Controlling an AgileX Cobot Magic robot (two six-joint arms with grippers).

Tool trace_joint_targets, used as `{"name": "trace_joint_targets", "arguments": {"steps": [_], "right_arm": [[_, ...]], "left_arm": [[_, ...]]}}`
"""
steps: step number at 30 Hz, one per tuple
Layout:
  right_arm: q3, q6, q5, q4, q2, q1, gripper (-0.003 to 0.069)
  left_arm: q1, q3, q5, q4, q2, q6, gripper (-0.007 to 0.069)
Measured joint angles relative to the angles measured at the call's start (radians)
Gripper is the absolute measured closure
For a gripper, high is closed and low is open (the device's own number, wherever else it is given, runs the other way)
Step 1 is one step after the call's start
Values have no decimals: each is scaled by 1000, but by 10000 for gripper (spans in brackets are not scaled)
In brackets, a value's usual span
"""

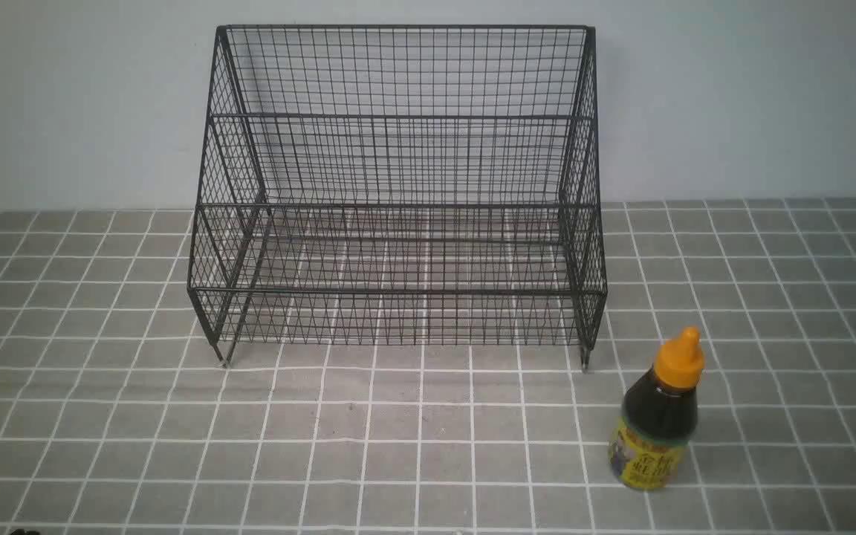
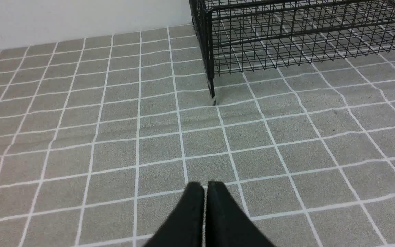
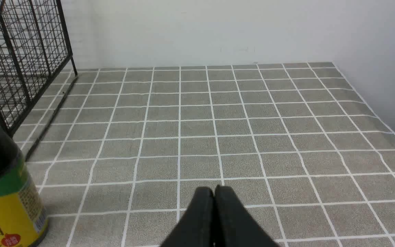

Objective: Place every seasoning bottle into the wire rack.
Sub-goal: Use the right arm to grab the condiment bottle closest to it

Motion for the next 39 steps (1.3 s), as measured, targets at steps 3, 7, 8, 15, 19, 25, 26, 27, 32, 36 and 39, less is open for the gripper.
{"name": "trace_joint_targets", "arguments": {"steps": [3,7,8,15,19,25,26,27,32,36,39], "right_arm": [[0,0,0,0,0,0,671],[0,0,0,0,0,0,671],[0,0,0,0,0,0,671],[0,0,0,0,0,0,671],[0,0,0,0,0,0,671],[0,0,0,0,0,0,671],[0,0,0,0,0,0,671],[0,0,0,-1,0,0,671],[0,-8,-8,-72,0,0,671],[9,-3,-78,-124,0,0,671],[12,41,-230,-101,0,0,671]], "left_arm": [[0,0,0,0,0,0,631],[0,0,0,0,0,0,631],[0,0,0,0,0,0,631],[0,0,0,0,0,0,631],[0,0,0,0,0,0,631],[0,0,0,0,0,0,631],[0,0,0,0,0,0,631],[0,0,0,0,0,0,631],[0,0,0,0,0,0,631],[0,0,0,0,0,0,631],[0,0,0,0,0,0,631]]}}
